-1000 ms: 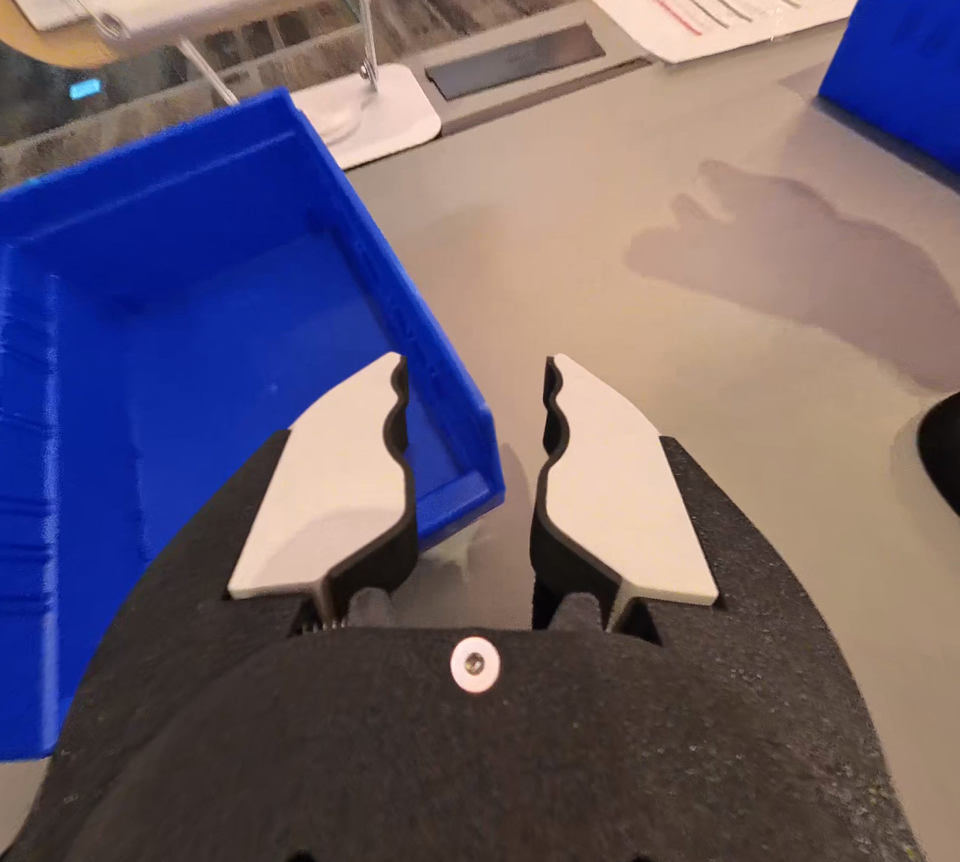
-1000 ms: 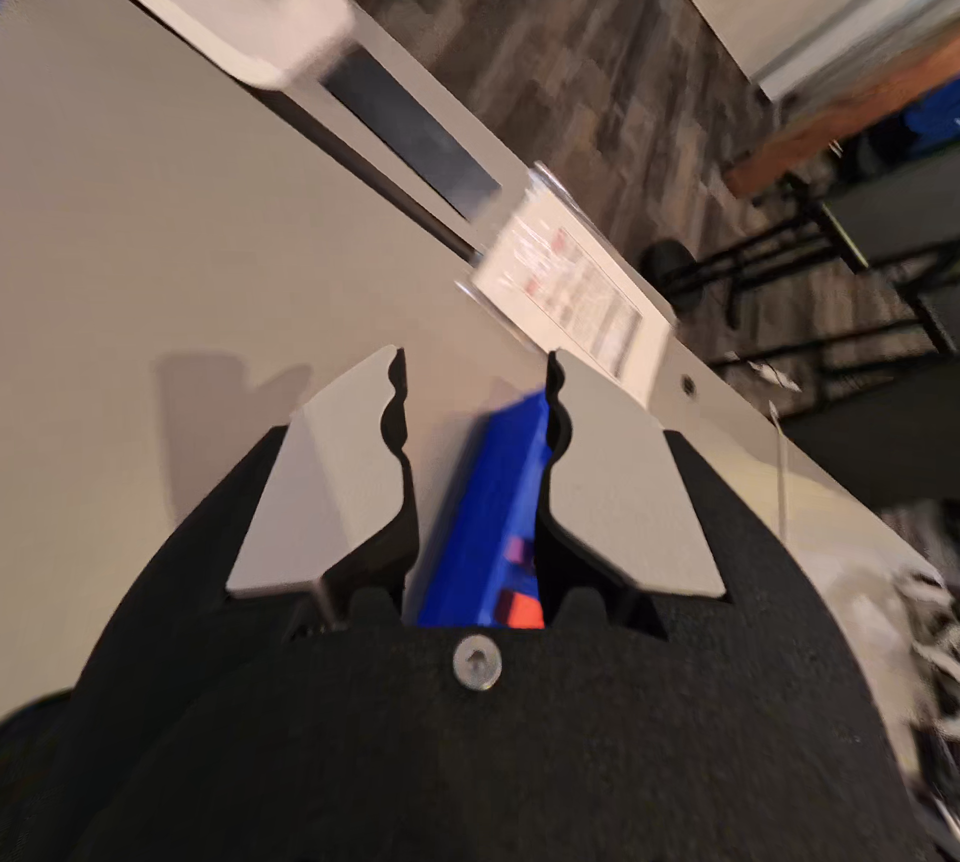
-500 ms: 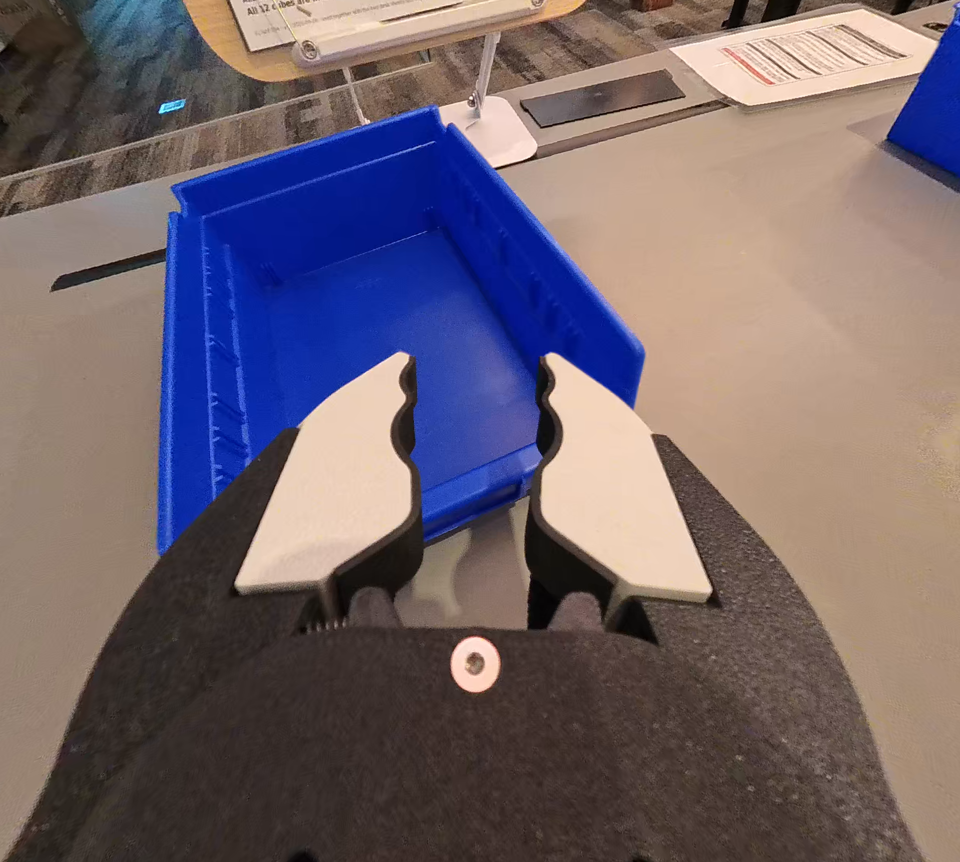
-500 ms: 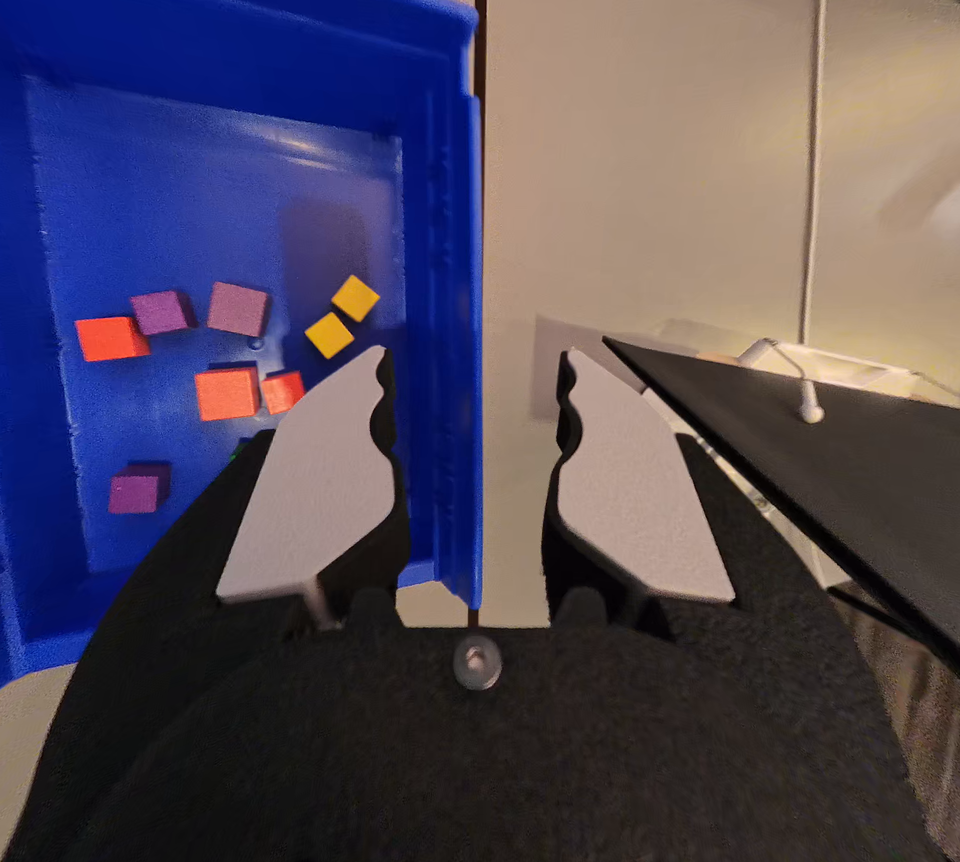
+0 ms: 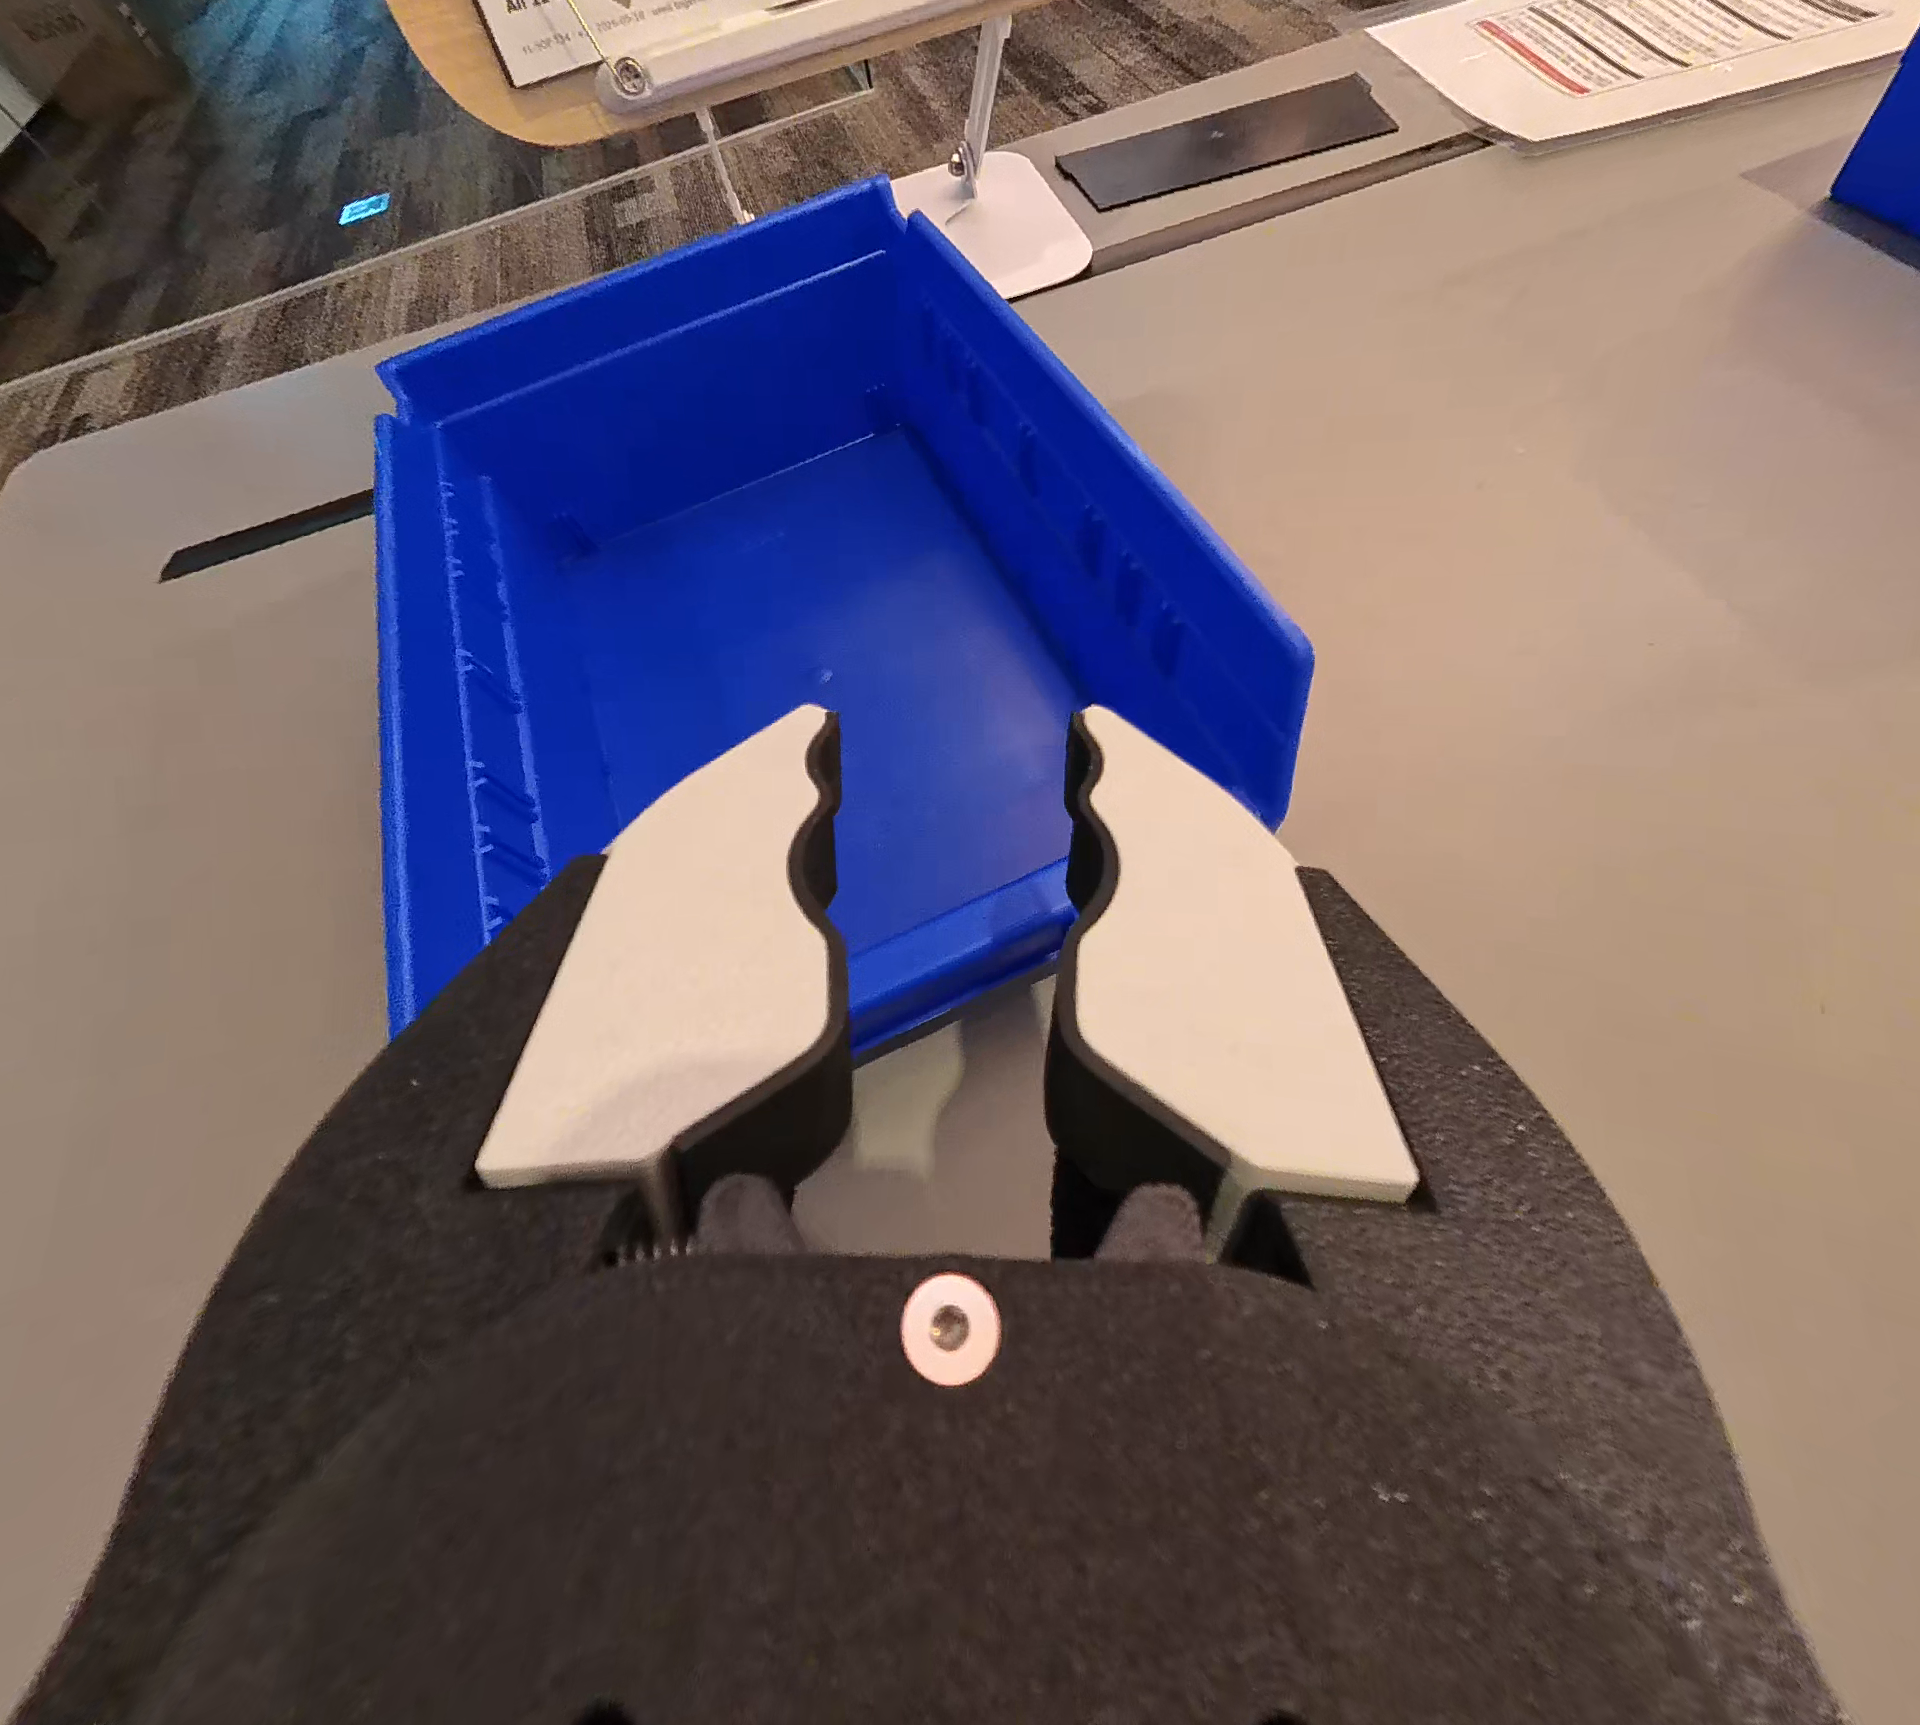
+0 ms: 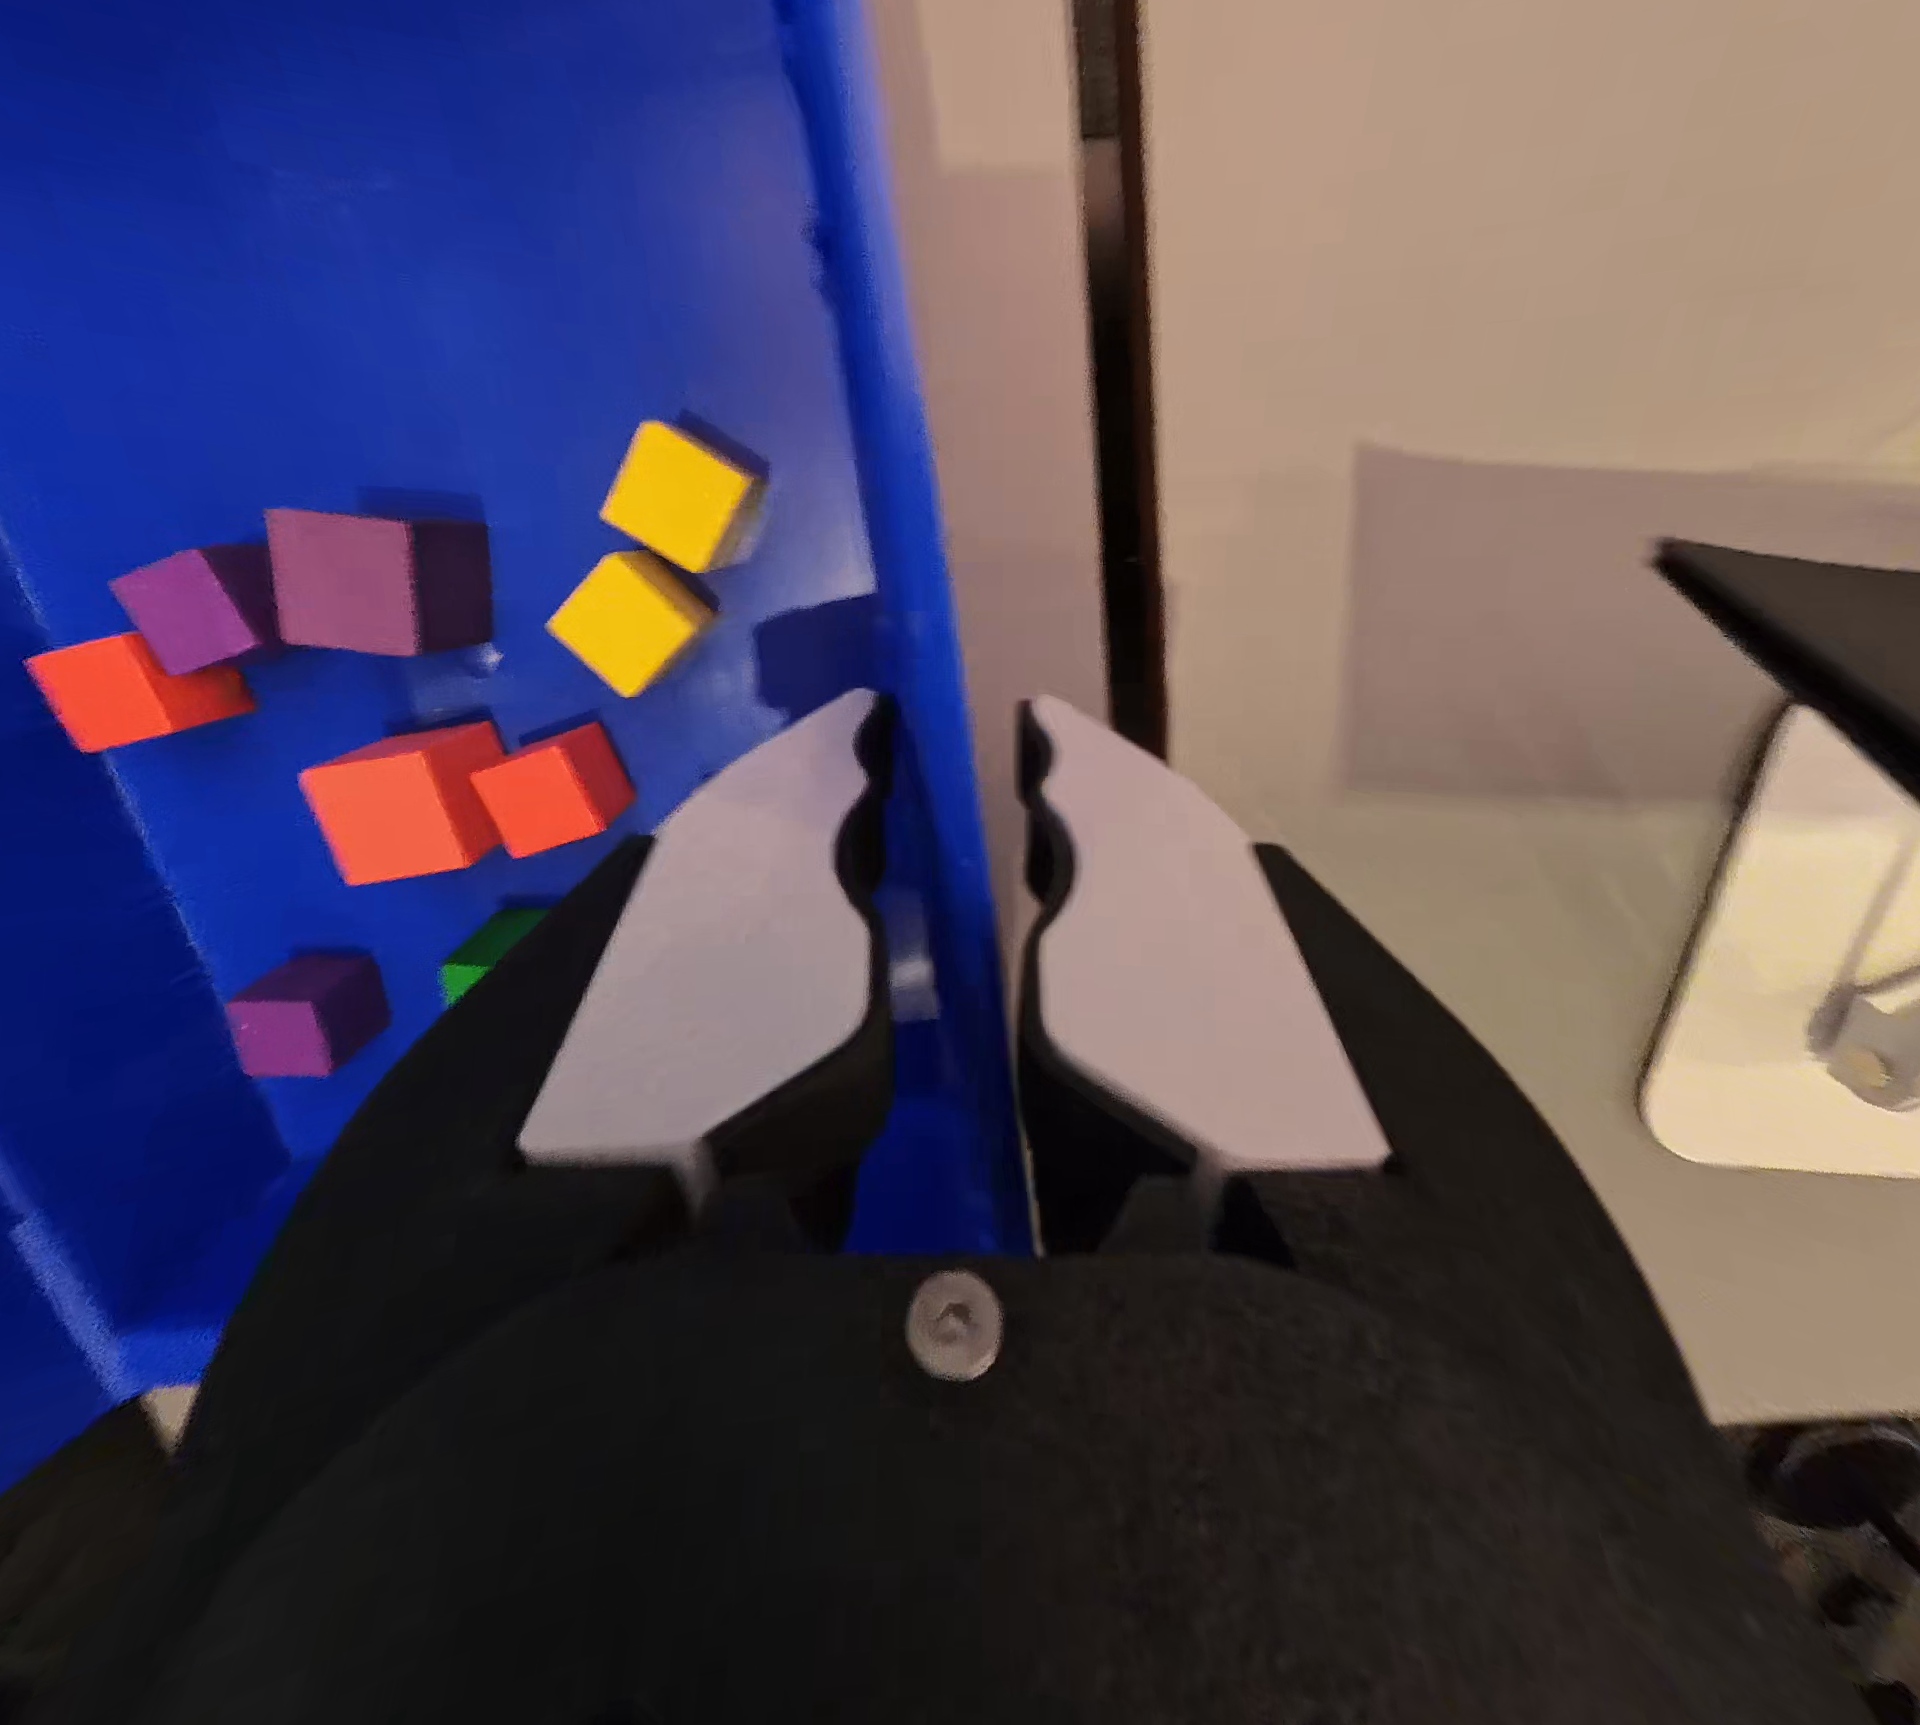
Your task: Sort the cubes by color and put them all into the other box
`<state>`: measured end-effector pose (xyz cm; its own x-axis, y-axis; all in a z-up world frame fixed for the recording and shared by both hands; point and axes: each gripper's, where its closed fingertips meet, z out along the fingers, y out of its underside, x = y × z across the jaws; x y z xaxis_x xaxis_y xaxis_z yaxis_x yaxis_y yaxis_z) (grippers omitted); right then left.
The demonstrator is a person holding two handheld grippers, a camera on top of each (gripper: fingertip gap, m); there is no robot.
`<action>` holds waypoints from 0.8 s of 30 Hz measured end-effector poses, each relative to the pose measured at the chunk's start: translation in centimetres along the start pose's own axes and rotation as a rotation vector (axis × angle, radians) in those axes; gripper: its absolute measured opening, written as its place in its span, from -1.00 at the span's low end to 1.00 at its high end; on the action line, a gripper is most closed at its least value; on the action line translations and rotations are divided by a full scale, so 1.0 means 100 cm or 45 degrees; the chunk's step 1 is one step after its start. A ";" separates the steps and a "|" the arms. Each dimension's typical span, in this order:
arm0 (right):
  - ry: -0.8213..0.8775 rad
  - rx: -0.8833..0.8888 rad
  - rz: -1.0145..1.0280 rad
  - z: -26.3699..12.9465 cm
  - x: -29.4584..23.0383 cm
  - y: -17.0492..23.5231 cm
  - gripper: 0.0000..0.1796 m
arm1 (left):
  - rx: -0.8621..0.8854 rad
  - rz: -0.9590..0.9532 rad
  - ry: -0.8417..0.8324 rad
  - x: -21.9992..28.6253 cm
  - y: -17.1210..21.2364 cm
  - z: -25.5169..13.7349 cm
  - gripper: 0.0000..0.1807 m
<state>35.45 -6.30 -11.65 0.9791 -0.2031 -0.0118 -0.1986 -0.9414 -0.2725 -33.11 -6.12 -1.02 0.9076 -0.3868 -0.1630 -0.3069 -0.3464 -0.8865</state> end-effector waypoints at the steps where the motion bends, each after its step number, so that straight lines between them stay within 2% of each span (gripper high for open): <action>1: -0.014 -0.016 0.002 0.001 -0.003 0.000 -0.81 | -0.002 0.005 -0.004 0.000 0.000 0.000 -0.54; 6: 0.000 -0.029 0.038 0.001 -0.004 -0.001 -0.81 | -0.009 0.001 0.001 0.001 0.005 0.001 -0.56; 10: 0.098 -0.036 -0.003 0.001 -0.001 -0.002 -0.76 | -0.010 -0.005 0.012 0.003 0.009 0.001 -0.56; 12: 0.025 -0.027 0.030 0.001 -0.009 -0.003 -0.84 | -0.005 -0.003 0.011 0.002 0.010 -0.002 -0.56; 13: -0.086 -0.022 0.089 0.001 -0.017 -0.004 -0.93 | -0.001 0.000 0.008 0.001 0.011 -0.004 -0.56; 15: -0.216 -0.001 0.197 0.000 -0.026 -0.004 -0.94 | 0.008 0.010 -0.003 -0.003 0.012 -0.010 -0.56; 24: -0.164 -0.011 0.206 -0.026 -0.035 -0.002 -0.94 | 0.035 -0.050 -0.104 -0.051 0.022 -0.041 -0.58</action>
<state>31.98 -6.10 -9.10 0.9318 -0.3166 -0.1777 -0.3538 -0.9016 -0.2490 -39.58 -8.42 -0.41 0.9396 -0.3016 -0.1615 -0.2633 -0.3358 -0.9044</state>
